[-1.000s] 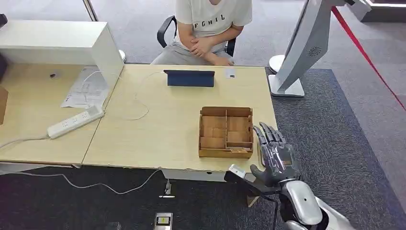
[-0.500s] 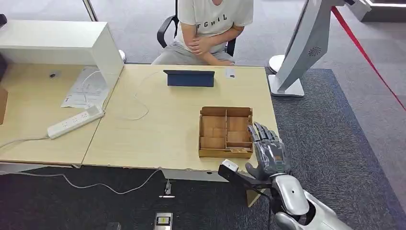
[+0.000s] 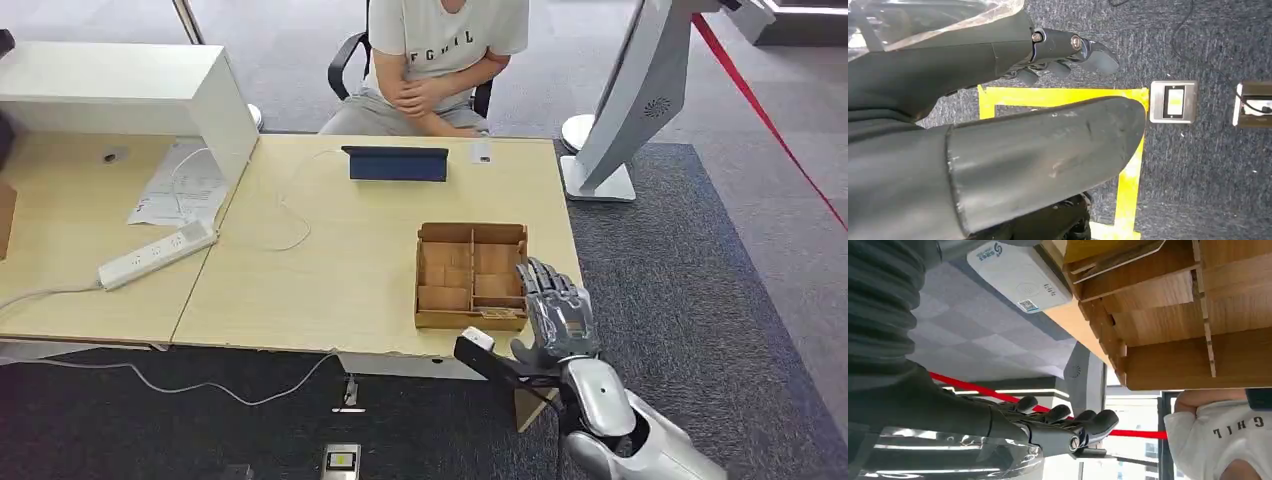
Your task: Pass the card to the sensor for recognition and then transmit it.
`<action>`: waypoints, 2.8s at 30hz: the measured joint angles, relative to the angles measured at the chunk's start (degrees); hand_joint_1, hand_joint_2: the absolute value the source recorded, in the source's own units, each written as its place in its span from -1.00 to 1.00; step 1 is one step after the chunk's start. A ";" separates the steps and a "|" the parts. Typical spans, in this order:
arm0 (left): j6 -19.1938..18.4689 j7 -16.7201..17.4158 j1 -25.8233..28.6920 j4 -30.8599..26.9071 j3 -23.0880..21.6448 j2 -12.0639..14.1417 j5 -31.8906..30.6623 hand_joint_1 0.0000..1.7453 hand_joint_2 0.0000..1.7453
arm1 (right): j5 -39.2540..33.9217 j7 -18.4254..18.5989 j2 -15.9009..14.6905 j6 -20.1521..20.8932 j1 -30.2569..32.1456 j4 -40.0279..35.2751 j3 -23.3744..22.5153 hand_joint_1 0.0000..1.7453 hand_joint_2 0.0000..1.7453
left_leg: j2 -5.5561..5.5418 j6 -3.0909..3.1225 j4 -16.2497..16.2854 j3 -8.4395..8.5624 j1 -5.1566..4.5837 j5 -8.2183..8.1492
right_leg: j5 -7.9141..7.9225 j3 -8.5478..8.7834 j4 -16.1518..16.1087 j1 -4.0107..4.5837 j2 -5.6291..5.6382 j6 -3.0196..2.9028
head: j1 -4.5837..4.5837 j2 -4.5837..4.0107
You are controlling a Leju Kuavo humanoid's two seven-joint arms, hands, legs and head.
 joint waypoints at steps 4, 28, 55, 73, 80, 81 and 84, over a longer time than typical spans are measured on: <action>-0.24 -0.02 -0.02 0.00 0.00 0.00 -0.20 -1.00 -1.00 | 0.44 -0.04 0.55 0.13 0.01 0.09 0.02 -1.00 1.00 | 0.00 0.00 0.00 0.01 0.00 0.00 | 0.00 -0.01 0.00 0.00 0.00 0.00 | 0.00 0.00; -1.46 1.05 -0.31 0.00 0.20 0.35 -0.02 -1.00 -1.00 | 1.05 -3.04 1.27 1.53 0.08 0.06 -0.02 -1.00 1.00 | 0.01 0.00 0.00 0.01 0.00 0.00 | 0.00 0.00 0.00 0.00 0.00 0.00 | 0.00 0.00; -1.46 1.03 -0.31 0.00 0.24 0.61 -0.33 -1.00 -1.00 | 1.16 -4.24 2.08 3.30 1.10 0.37 0.63 -1.00 1.00 | 0.01 0.00 0.00 0.01 0.00 0.00 | 0.00 0.00 0.00 0.00 0.00 0.00 | 0.00 0.00; -1.31 1.49 -0.42 0.00 0.26 0.52 -1.38 -1.00 -1.00 | 0.20 -4.65 4.15 3.80 0.10 5.18 1.60 -1.00 1.00 | 0.01 0.00 0.00 0.01 0.00 0.00 | 0.00 0.00 0.00 0.00 0.00 0.00 | 0.00 0.00; -1.31 1.53 -0.42 0.00 0.26 0.50 -1.40 -1.00 -1.00 | -0.44 -4.76 4.57 3.74 -0.92 7.58 1.66 -1.00 1.00 | 0.01 0.00 0.00 0.01 0.00 0.00 | 0.00 0.00 0.00 0.00 0.00 0.00 | 0.02 0.00; -1.31 1.51 -0.43 0.02 0.26 0.50 -1.51 -1.00 -1.00 | -0.61 -4.76 4.57 3.69 -1.05 7.93 1.66 -1.00 1.00 | 0.01 0.00 0.00 0.01 0.00 0.00 | 0.00 0.00 0.00 0.00 0.00 0.00 | 0.00 0.00; -1.31 1.51 -0.41 0.02 0.26 0.48 -1.53 -1.00 -1.00 | -1.44 -4.22 4.48 3.30 -1.21 8.59 1.66 -1.00 1.00 | 0.01 0.00 0.00 0.01 0.00 0.00 | 0.00 0.00 0.00 0.00 0.00 0.00 | 0.00 0.00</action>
